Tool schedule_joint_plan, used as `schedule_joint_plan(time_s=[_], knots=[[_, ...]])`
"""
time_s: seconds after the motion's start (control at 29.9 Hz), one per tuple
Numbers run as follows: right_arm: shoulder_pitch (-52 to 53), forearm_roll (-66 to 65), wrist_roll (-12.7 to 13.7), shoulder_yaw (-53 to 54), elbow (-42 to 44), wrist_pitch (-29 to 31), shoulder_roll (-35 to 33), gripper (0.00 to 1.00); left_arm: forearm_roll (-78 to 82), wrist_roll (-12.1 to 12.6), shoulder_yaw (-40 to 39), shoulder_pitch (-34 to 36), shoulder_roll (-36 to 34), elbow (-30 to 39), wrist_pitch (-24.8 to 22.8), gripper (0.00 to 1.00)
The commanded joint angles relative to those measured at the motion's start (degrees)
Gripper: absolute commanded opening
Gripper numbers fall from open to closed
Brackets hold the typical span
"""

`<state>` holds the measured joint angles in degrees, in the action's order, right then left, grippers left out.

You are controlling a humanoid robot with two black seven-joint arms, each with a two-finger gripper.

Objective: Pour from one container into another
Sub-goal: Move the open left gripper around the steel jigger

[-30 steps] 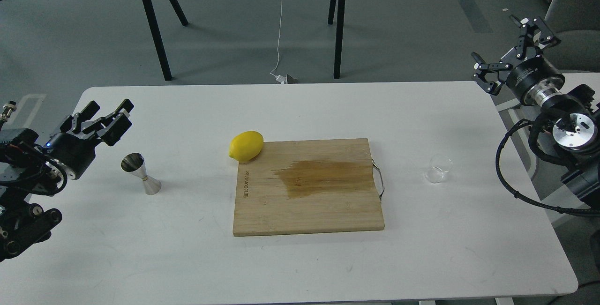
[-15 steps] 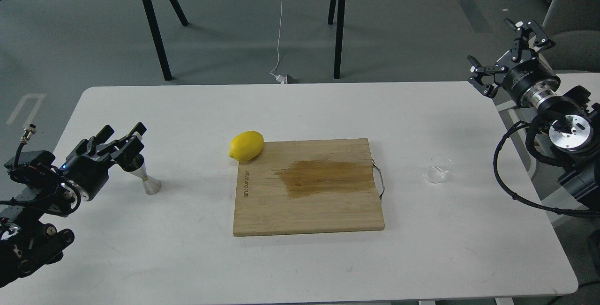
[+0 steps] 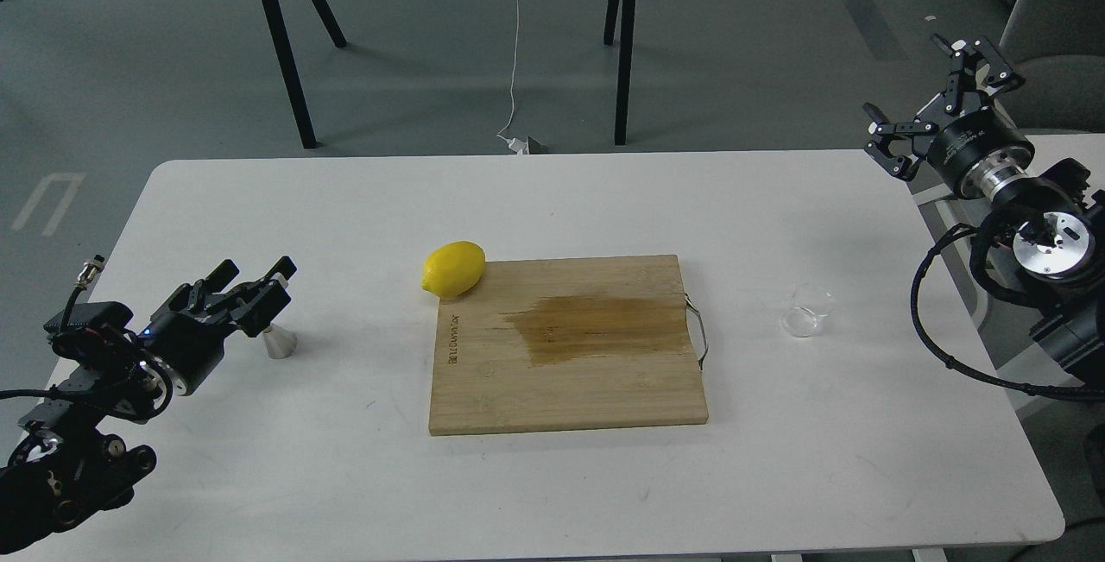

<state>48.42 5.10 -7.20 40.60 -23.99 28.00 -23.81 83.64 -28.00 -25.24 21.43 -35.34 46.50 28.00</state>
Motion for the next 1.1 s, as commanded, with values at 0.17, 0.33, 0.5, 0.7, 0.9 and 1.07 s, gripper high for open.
schedule_joint_plan(time_s=[0.17, 0.33, 0.5, 0.7, 0.9, 1.07], knots=[[-0.08, 0.0, 0.0, 0.0, -0.09, 0.0, 0.26, 1.0, -0.06, 0.0, -0.07, -0.25, 0.01, -0.18, 0.0, 1.0], [0.01, 0.0, 0.0, 0.0, 0.0, 0.0, 0.26, 1.0, -0.06, 0.0, -0.07, -0.43, 0.09, -0.27, 0.0, 1.0], [0.01, 0.0, 0.0, 0.0, -0.09, 0.0, 0.26, 1.0, -0.06, 0.0, 0.01, -0.43, 0.97, -0.8, 0.0, 1.0], [-0.08, 0.0, 0.0, 0.09, 0.0, 0.0, 0.26, 1.0, -0.06, 0.0, 0.01, -1.04, 1.5, -2.11, 0.0, 1.0], [-0.17, 0.0, 0.0, 0.09, 0.0, 0.0, 0.26, 1.0, -0.06, 0.0, 0.01, -1.13, 2.9, -3.78, 0.0, 1.0], [-0.25, 0.0, 0.0, 0.09, 0.0, 0.0, 0.26, 1.0, -0.06, 0.0, 0.01, -1.13, 4.14, -5.72, 0.0, 1.0]])
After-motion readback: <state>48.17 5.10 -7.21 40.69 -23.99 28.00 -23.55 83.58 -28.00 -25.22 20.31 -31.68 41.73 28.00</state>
